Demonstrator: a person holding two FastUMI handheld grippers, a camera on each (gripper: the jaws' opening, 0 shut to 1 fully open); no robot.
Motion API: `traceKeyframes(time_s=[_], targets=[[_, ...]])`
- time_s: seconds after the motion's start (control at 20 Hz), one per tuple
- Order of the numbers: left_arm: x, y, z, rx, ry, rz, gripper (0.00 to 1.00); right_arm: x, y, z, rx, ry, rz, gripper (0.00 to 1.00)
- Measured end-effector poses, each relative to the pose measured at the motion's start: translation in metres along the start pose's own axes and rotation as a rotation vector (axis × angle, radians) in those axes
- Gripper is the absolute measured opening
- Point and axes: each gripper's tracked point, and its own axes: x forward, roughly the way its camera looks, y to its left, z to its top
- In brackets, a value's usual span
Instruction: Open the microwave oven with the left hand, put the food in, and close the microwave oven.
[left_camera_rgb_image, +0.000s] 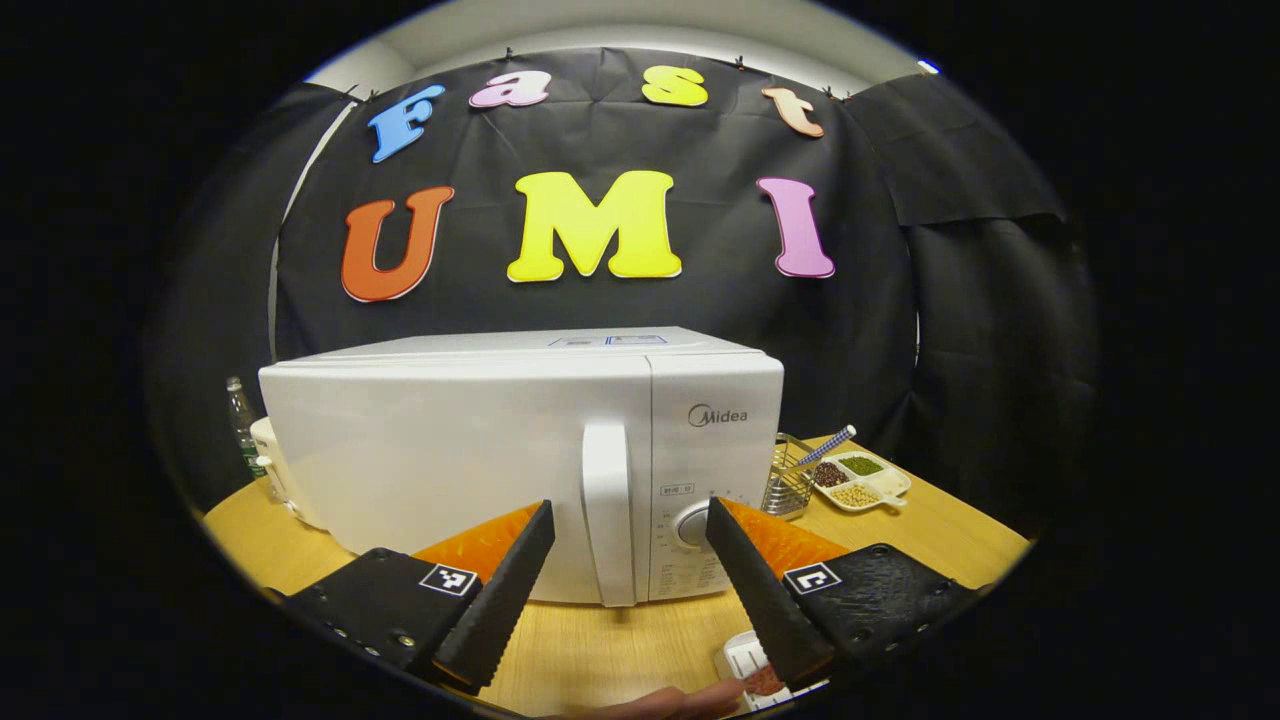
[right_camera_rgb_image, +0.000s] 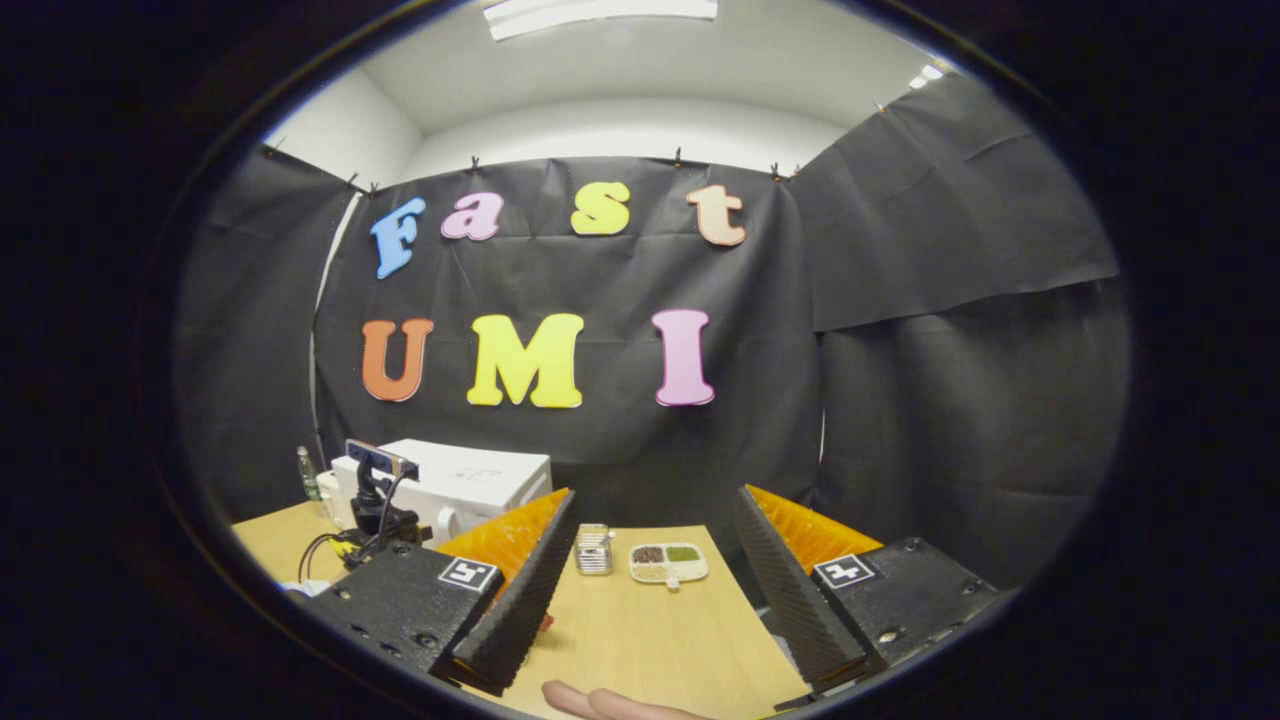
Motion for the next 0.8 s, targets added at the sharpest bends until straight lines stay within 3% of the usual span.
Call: traceKeyframes(time_s=[0.2, 0.25, 0.3, 0.35, 0.4, 0.45, 0.5, 0.55, 0.6, 0.7, 0.8], targets=[[0.017, 0.001, -0.012, -0.020, 0.009, 0.009, 0.92, -0.001, -0.005, -0.005, -0.029, -0.022, -0.003, 1.00], [0.026, 0.002, -0.017, -0.029, 0.018, 0.001, 0.70, -0.001, -0.005, -0.008, -0.027, -0.018, 0.002, 1.00], [0.021, 0.005, -0.017, -0.039, 0.014, 0.013, 0.47, 0.000, -0.006, -0.012, -0.021, -0.009, 0.005, 0.89], [0.021, 0.005, -0.013, -0.039, -0.012, 0.015, 0.52, 0.001, -0.006, -0.014, -0.015, -0.003, 0.005, 1.00], [0.022, 0.010, -0.010, -0.038, -0.031, 0.033, 0.46, 0.004, -0.006, -0.017, -0.011, 0.005, 0.002, 0.99], [0.023, 0.011, -0.011, -0.052, -0.021, 0.031, 0.53, 0.005, -0.007, -0.019, -0.007, 0.014, 0.000, 0.99], [0.023, 0.011, -0.014, -0.064, -0.020, 0.029, 0.29, 0.007, -0.006, -0.022, -0.001, 0.022, -0.001, 1.00], [0.025, 0.009, -0.015, -0.068, -0.019, 0.024, 0.29, 0.008, -0.004, -0.023, 0.006, 0.030, 0.001, 0.89], [0.024, 0.009, -0.017, -0.059, -0.002, 0.027, 0.23, 0.008, -0.001, -0.024, 0.013, 0.035, 0.004, 0.99], [0.020, 0.012, -0.021, -0.024, 0.016, 0.039, 0.11, 0.009, 0.001, -0.025, 0.021, 0.038, 0.005, 1.00], [0.019, 0.011, -0.019, -0.037, 0.011, 0.015, 0.12, 0.008, 0.004, -0.024, 0.029, 0.042, 0.007, 1.00]])
